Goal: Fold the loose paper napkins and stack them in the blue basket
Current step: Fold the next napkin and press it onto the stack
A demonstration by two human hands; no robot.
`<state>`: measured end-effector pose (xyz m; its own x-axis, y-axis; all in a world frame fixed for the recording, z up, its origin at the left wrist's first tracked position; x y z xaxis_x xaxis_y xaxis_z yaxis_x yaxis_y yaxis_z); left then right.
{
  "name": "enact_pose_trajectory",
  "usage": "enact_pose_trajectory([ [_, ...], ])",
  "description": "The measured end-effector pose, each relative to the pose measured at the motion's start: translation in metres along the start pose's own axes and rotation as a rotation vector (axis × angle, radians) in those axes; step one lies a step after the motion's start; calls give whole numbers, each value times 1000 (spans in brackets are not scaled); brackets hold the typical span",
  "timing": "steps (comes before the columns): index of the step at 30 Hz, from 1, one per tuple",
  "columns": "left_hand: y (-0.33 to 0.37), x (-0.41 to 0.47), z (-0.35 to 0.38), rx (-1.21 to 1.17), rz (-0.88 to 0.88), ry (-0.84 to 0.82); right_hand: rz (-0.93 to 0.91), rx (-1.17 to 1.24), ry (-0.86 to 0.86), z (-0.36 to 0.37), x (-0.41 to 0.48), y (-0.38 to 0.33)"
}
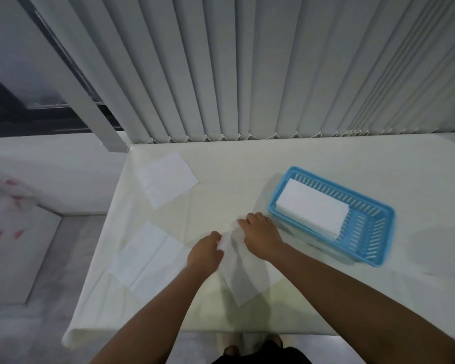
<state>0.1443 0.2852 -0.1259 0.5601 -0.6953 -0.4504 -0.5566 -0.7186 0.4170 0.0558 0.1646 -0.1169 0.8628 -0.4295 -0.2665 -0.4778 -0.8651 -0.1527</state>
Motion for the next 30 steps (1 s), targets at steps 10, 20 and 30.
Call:
enact_pose_trajectory([
  [10,-1,-9,-33,33,294,176,25,111,260,-31,-32,9],
  [20,-7,-45,-4,104,540,-16,82,84,238,7,-99,-4],
  [30,-15,-25,-1,50,379,110,163,123,331,20,-123,-7],
])
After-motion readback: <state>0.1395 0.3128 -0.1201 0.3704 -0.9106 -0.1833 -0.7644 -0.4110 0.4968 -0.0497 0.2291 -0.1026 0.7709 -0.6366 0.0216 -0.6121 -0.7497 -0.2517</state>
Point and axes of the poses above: each hand's wrist, its own x-axis towards the middle knuckle, its own z-axis out of the palm, y = z × x, the point moved 6 cm from there along x, towards the middle knuckle, and after that the axes turned 1 degree about -z, right-handed, at the moved point
